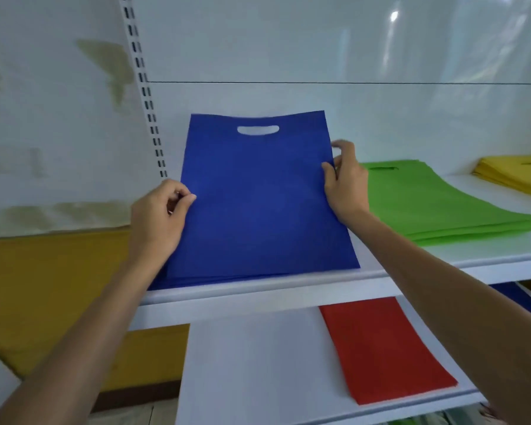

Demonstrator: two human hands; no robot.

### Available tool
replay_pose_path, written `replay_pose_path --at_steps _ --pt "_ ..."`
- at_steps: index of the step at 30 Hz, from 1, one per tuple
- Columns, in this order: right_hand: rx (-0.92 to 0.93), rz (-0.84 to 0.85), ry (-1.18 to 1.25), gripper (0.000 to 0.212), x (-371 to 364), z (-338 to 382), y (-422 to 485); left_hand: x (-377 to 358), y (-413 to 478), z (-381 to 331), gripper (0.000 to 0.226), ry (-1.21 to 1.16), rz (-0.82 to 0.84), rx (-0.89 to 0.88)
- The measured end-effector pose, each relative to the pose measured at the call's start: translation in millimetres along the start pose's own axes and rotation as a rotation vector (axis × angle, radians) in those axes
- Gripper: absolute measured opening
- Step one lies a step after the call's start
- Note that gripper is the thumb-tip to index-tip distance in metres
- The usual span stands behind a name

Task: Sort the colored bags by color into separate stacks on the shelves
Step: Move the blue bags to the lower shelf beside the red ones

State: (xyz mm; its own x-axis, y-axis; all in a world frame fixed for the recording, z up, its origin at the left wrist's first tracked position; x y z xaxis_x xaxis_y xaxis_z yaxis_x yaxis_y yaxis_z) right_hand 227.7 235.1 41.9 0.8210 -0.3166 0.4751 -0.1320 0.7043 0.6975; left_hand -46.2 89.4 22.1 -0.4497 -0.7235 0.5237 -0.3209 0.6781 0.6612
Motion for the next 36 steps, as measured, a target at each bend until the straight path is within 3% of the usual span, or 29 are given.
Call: replay_pose_path --at_steps 5,17,21,27,36 --pt "0.060 -0.139 -0.101 0.019 103 -35 -8 -47 8 -82 0.011 -0.069 0.094 -0.127" --pt "-0.343 -0.231 -0.452 0.030 448 -263 -164 -320 -104 -396 0.022 -0.343 0.400 -0.405" --pt "-0.521 -0.243 -0.514 0.032 529 -329 -232 -397 -168 -465 0.019 -0.463 0.498 -0.381" --pt "-0.715 -0.175 -0.518 0.031 583 -412 -312 -497 -254 -513 0.018 -0.452 0.716 -0.355" --pt "-0.917 -0.060 -0.525 0.030 584 -537 -350 -635 -309 -516 0.020 -0.429 0.934 -0.302"
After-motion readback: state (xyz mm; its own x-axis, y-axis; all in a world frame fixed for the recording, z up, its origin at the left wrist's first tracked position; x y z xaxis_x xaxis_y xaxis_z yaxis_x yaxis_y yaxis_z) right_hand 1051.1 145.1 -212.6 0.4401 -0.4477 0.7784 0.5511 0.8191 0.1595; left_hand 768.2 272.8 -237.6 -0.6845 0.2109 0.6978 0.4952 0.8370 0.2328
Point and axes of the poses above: each hand's wrist, its own y-axis towards the middle knuckle, its own x-axis out of the back of the hand, z = x × y, the point moved 10 cm from there along y, towards the middle knuckle, and after that the axes turned 7 degrees about z, right-handed, at the moved point
